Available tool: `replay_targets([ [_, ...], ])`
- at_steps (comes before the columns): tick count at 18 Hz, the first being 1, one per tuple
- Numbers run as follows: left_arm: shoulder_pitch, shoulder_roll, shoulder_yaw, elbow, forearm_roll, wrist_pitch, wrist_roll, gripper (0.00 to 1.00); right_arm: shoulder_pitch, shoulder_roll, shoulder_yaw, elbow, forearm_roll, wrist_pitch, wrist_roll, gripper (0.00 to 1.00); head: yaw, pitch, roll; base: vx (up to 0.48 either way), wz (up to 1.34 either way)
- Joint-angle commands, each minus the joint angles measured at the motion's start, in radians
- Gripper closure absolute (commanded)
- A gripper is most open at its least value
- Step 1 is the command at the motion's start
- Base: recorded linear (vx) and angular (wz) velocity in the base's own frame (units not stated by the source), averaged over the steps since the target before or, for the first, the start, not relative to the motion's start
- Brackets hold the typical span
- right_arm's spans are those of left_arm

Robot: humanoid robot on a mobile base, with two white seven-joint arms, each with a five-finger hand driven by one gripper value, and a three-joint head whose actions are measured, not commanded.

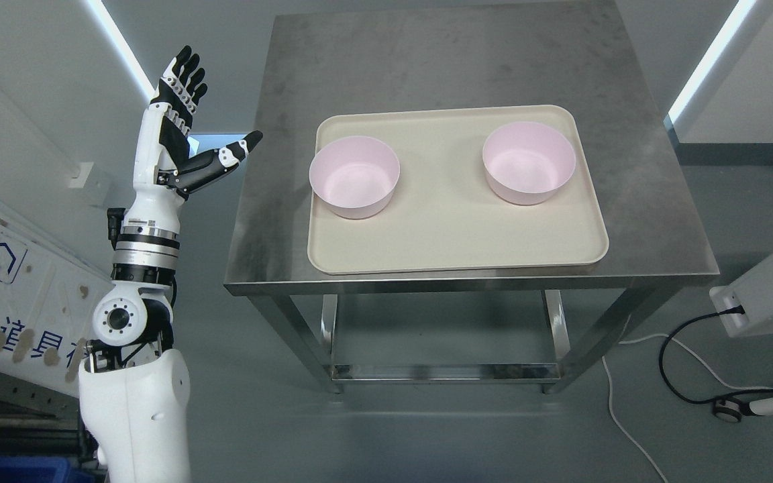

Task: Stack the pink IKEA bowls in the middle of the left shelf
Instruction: 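Reach the left hand forward over the pink bowl nearer the left arm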

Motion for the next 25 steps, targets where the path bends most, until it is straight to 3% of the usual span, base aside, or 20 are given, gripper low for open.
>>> replay_targets([
  [1, -0.001, 0.018, 0.007, 0.0, 0.009, -0.004, -0.001, 0.0, 0.0, -0.017, 0.0, 0.0, 0.0, -0.001, 0.0, 0.0, 0.0, 0.0, 0.0, 0.0, 0.0],
  [7, -0.027, 0.043, -0.002, 0.023, 0.009, -0.004, -0.022, 0.0, 0.001, -0.017, 0.0, 0.0, 0.0, -0.001, 0.0, 0.0, 0.0, 0.0, 0.0, 0.0, 0.0],
  [14, -0.303, 0.386, -0.094, 0.308, -0.005, -0.009, -0.503, 0.0, 0.0, -0.017, 0.0, 0.0, 0.0, -0.001, 0.0, 0.0, 0.0, 0.0, 0.0, 0.0, 0.0],
  [16, -0.33, 0.429, -0.195, 0.344, -0.008, -0.009, -0.542, 0.0, 0.0, -0.017, 0.0, 0.0, 0.0, -0.001, 0.0, 0.0, 0.0, 0.0, 0.0, 0.0, 0.0],
  [18, -0.334, 0.413, -0.237, 0.35, -0.011, -0.001, -0.545, 0.0, 0.0, -0.017, 0.0, 0.0, 0.0, -0.001, 0.0, 0.0, 0.0, 0.0, 0.0, 0.0, 0.0],
  [20, -0.337, 0.343, -0.28, 0.362, -0.047, 0.004, -0.545, 0.01, 0.0, -0.017, 0.0, 0.0, 0.0, -0.001, 0.0, 0.0, 0.0, 0.0, 0.0, 0.0, 0.0],
  [23, -0.34, 0.224, -0.285, 0.391, -0.173, 0.04, -0.544, 0.08, 0.0, -0.017, 0.0, 0.0, 0.0, -0.001, 0.0, 0.0, 0.0, 0.0, 0.0, 0.0, 0.0],
  [25, -0.348, 0.204, -0.286, 0.391, -0.201, 0.088, -0.544, 0.15, 0.0, -0.017, 0.0, 0.0, 0.0, -0.001, 0.0, 0.0, 0.0, 0.0, 0.0, 0.0, 0.0],
])
